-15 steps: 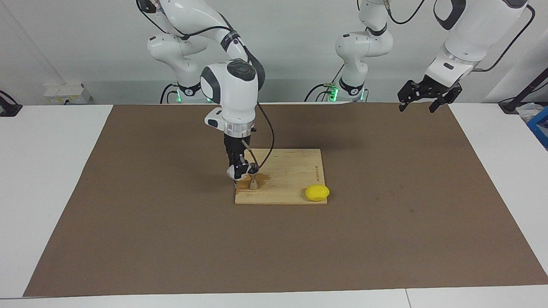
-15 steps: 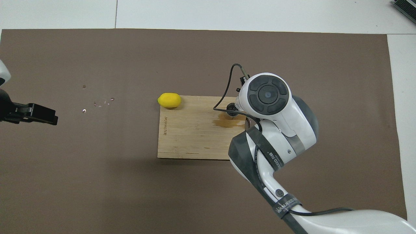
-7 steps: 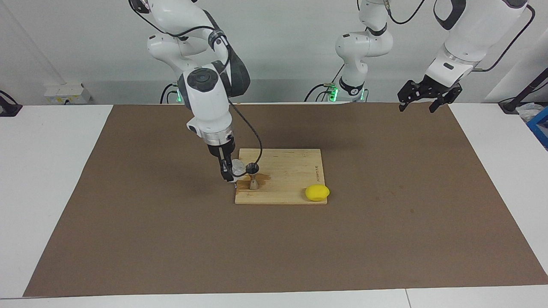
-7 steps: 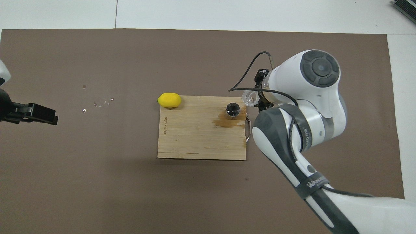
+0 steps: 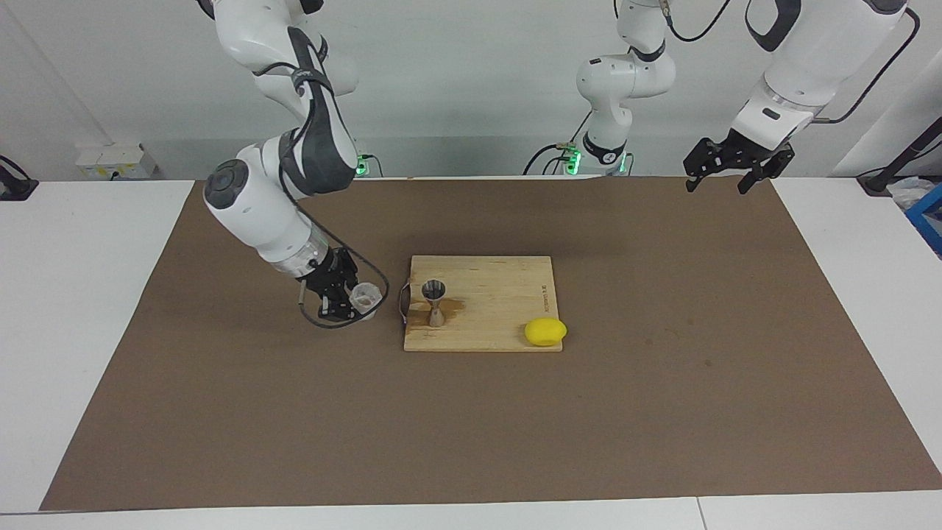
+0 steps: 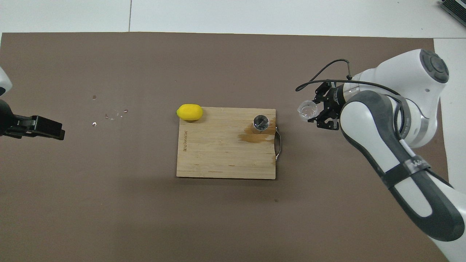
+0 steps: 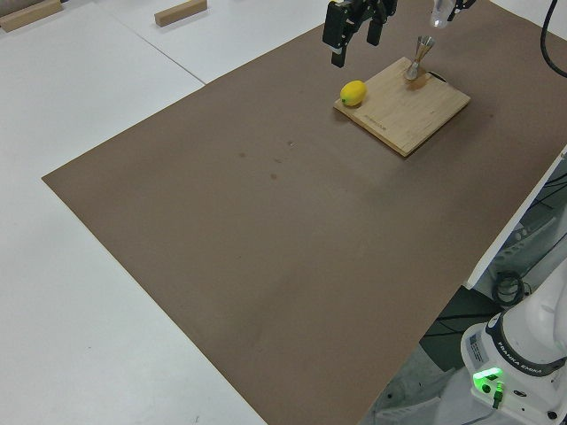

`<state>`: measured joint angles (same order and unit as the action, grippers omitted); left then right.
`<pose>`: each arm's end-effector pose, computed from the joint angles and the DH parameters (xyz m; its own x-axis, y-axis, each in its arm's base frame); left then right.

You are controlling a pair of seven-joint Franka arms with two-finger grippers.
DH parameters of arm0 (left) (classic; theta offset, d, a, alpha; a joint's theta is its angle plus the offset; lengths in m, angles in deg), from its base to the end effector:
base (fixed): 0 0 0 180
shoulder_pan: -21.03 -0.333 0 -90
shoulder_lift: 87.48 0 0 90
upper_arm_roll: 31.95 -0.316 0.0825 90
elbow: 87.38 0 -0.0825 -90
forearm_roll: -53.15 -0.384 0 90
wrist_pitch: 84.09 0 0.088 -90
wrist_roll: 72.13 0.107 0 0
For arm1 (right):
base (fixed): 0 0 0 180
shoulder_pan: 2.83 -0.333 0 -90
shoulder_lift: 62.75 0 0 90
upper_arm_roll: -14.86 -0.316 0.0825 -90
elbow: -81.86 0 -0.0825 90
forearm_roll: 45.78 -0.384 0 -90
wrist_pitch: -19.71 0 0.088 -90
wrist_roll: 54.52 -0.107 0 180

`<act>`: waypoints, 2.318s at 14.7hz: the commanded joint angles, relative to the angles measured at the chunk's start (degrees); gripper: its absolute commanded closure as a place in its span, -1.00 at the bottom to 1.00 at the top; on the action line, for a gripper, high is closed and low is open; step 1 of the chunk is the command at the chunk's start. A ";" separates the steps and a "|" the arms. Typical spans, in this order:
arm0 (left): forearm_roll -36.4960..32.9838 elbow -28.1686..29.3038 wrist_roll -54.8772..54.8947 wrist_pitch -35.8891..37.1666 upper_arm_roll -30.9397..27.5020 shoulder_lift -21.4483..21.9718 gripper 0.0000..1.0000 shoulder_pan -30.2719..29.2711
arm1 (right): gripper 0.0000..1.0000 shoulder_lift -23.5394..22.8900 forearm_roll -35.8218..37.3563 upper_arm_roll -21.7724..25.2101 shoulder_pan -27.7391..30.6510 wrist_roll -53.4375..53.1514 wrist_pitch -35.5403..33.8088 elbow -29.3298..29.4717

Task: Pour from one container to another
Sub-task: 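Carry the glass back with the right gripper and lower it to the table, then open the right gripper and withdraw it from the glass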

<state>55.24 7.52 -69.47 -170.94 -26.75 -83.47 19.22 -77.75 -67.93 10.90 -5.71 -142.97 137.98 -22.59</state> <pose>0.5245 -0.0368 0.6175 0.9919 -0.1066 -0.0692 -0.1045 -0.9940 0.0334 0.6176 0.0914 0.3952 -0.0495 -0.9368 -0.3463 -0.9984 0.0364 0.0443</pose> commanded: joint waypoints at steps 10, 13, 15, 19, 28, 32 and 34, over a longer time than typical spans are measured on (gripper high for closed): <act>0.64 1.78 -0.29 -0.35 0.07 1.62 -1.00 -0.38 | 1.00 0.42 -13.01 -0.69 14.92 29.64 0.55 -12.98; 0.64 1.78 -0.29 -0.43 0.07 1.62 -1.00 -0.38 | 1.00 -0.03 -13.10 -0.69 16.33 31.75 1.17 -14.29; 0.64 1.78 -0.29 -0.43 0.07 1.62 -1.00 -0.38 | 1.00 -0.03 -13.10 -0.69 16.42 31.93 2.30 -15.08; 0.64 1.78 -0.29 -0.43 0.07 1.62 -1.00 -0.38 | 1.00 0.41 -13.27 -0.61 16.42 31.93 3.28 -16.58; 0.64 1.78 -0.29 -0.43 0.07 1.62 -1.00 -0.38 | -1.00 0.94 -13.19 -0.34 20.54 31.93 2.84 -16.93; 0.64 1.78 -0.29 -0.35 0.07 1.62 -1.00 -0.38 | -1.00 4.27 -12.13 -0.17 22.39 32.63 2.84 -16.49; 0.64 1.78 -0.29 -0.43 0.07 1.62 -1.00 -0.38 | -1.00 6.46 -11.00 -0.17 22.22 35.34 2.75 -16.14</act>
<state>55.24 7.52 -69.48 -170.93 -26.75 -83.47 19.22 -74.90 -79.13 11.07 16.34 -110.55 140.25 -37.81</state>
